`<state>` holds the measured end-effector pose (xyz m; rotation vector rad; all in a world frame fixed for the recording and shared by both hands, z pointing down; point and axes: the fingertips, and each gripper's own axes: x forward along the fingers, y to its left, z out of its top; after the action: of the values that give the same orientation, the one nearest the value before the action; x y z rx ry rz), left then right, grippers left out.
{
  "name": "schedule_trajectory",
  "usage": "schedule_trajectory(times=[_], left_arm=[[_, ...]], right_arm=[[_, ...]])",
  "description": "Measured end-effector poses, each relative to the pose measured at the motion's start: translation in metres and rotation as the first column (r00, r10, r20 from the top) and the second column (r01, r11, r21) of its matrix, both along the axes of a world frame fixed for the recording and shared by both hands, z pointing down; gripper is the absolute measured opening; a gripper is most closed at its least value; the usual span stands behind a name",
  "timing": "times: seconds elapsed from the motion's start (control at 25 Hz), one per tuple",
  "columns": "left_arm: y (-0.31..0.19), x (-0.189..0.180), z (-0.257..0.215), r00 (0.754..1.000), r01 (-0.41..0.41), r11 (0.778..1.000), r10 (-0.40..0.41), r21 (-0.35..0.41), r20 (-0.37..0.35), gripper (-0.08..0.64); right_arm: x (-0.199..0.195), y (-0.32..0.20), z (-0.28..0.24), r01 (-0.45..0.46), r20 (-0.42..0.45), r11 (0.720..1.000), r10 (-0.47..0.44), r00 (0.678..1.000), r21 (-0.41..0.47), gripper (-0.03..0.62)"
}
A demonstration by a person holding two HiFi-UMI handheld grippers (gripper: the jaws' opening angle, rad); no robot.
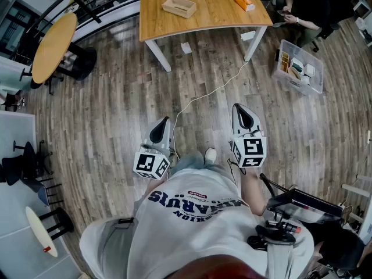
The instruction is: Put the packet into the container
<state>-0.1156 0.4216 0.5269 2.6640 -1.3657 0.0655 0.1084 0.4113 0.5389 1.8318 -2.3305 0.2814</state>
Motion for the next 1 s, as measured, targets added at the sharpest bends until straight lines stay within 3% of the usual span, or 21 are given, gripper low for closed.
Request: schedule_trajectory(times=[0.2,0.44,0.68,0.84,1.0], left_arm=[[0.05,-0.01,-0.039,1.0,0.003,0.997,-0.004,0.081,0.011,-0.008],[0.086,-0.047,-0.031,0.994,0.106,0.993,-0.108,0.056,0.032,-0.008],[0.104,-0.034,-0.016,0.998,0.056,0.998,-0.057,0.038,0.015,-0.008],[0.109,-0.012,-0.029,0.999,-0.021,0.996,0.024,0.085,-0.036,-0.008],[0.124,-0.003,-0.049,0.989,-0.114,0.985,0.125,0.129,-0.077,-0.008]], right_arm=[[-0.018,0.057,-0.007,0.026,-0.013,1.0,-0.026,1.0,-0.008,0.009],[-0.042,0.067,0.009,0.117,-0.052,0.993,-0.118,0.992,-0.026,0.009],[-0.045,0.084,0.009,0.098,-0.047,0.994,-0.1,0.994,-0.052,0.009],[-0.037,0.119,0.003,0.049,-0.073,0.997,-0.053,0.996,-0.054,0.011],[-0.042,0.162,-0.003,0.008,0.011,0.998,-0.007,1.0,-0.069,0.011]])
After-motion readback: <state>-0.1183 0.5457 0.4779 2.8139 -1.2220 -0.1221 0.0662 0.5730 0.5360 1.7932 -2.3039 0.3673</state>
